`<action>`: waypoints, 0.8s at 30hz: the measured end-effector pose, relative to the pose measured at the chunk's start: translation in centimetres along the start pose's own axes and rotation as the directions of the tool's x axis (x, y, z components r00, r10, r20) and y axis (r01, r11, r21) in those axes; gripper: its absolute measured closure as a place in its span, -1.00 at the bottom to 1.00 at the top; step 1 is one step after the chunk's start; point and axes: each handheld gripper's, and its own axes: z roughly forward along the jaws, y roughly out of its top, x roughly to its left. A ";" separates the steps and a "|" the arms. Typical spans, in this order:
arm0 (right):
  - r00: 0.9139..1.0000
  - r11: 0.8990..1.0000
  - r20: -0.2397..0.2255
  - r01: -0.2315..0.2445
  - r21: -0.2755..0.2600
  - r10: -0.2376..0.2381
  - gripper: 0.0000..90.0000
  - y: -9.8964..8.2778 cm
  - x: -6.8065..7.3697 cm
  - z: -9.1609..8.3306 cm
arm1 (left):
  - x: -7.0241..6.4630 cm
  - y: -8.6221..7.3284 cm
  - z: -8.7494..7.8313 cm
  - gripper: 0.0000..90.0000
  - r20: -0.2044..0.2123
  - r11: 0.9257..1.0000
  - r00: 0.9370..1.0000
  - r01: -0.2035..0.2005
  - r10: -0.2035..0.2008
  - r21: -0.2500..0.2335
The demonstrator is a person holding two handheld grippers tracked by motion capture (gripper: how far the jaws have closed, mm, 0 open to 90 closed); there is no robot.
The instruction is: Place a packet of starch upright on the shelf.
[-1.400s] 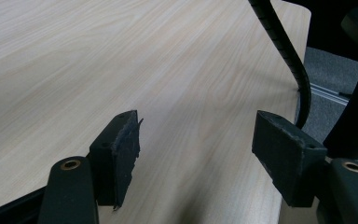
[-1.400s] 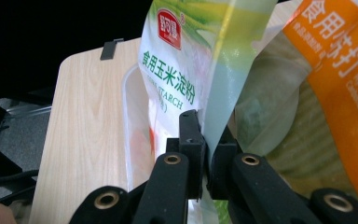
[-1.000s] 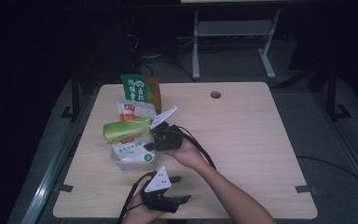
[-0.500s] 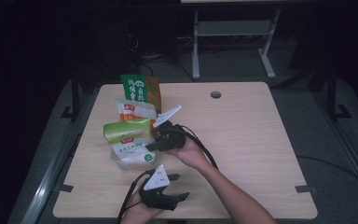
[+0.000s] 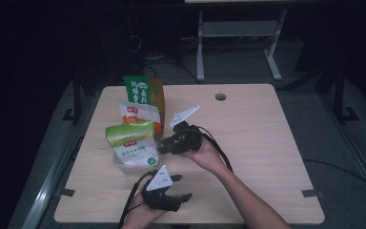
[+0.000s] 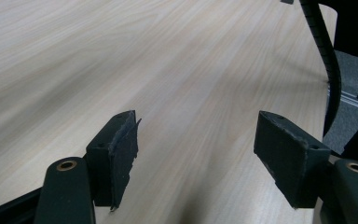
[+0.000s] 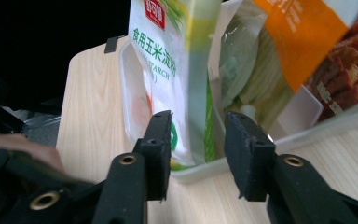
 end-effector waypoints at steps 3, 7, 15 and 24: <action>1.000 1.000 0.003 -0.015 -0.012 0.015 0.13 -0.3 -0.4 -0.7 | 0.1 0.0 0.0 -0.34 -0.008 1.000 1.000 0.005 -0.005 -0.001; 0.999 0.999 0.024 -0.034 -0.021 0.035 0.02 -0.8 -0.8 -1.6 | 0.2 -0.1 0.0 -0.34 -0.011 1.000 1.000 -0.002 0.002 0.008; 0.996 0.997 0.056 -0.075 -0.001 0.075 -0.16 -1.8 -1.8 -3.2 | 0.4 -0.1 -0.4 -0.34 -0.020 1.000 1.000 0.019 -0.020 -0.009; 0.990 0.993 0.084 -0.115 0.008 0.114 -0.22 -3.7 -2.7 -4.8 | 0.5 0.0 -0.4 -0.34 -0.013 1.000 1.000 0.021 -0.021 -0.003</action>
